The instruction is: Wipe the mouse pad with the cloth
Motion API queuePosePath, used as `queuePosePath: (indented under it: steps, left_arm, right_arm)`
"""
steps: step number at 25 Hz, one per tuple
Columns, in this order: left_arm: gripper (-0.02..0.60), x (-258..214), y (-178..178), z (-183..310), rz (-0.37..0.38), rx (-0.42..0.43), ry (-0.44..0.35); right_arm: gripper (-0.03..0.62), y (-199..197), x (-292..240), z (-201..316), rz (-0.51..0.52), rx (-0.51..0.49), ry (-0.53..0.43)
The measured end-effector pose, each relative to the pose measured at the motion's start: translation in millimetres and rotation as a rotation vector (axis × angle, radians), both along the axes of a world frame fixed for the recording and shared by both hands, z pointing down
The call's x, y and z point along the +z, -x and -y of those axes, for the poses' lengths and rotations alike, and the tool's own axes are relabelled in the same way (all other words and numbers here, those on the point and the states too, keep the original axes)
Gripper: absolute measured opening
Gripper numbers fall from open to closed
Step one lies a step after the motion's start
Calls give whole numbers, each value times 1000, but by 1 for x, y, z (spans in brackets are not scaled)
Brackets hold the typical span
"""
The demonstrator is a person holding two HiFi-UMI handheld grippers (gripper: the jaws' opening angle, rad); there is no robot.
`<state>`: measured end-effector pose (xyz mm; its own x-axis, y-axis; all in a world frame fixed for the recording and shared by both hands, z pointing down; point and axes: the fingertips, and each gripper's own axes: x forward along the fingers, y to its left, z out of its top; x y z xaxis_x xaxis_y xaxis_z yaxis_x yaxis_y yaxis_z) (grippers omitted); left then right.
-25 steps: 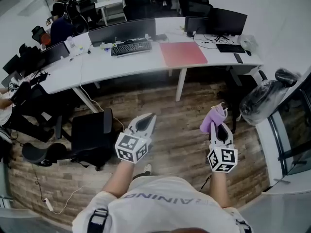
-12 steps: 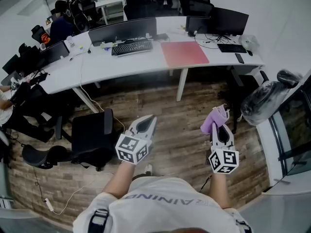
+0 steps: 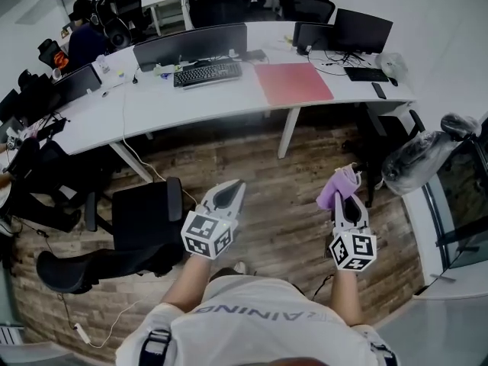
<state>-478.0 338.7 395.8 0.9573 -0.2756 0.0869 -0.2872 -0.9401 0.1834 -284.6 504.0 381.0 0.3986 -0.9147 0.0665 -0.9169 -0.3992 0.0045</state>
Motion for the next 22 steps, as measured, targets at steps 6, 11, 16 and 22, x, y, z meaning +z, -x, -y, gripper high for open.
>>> queuePosePath:
  steps: [6, 11, 16, 22]
  left_arm:
    - [32, 24, 11, 46, 18, 23, 40]
    - [32, 28, -2, 64, 10, 47, 65]
    - [32, 36, -18, 86, 20, 44, 76]
    - [32, 34, -47, 122, 31, -5, 73]
  right_arm:
    - [93, 10, 10, 34, -3, 48, 32]
    - [94, -1, 10, 53, -7, 65, 64]
    - [93, -16, 19, 82, 2, 42, 80]
    - [93, -51, 24, 131, 16, -23, 82]
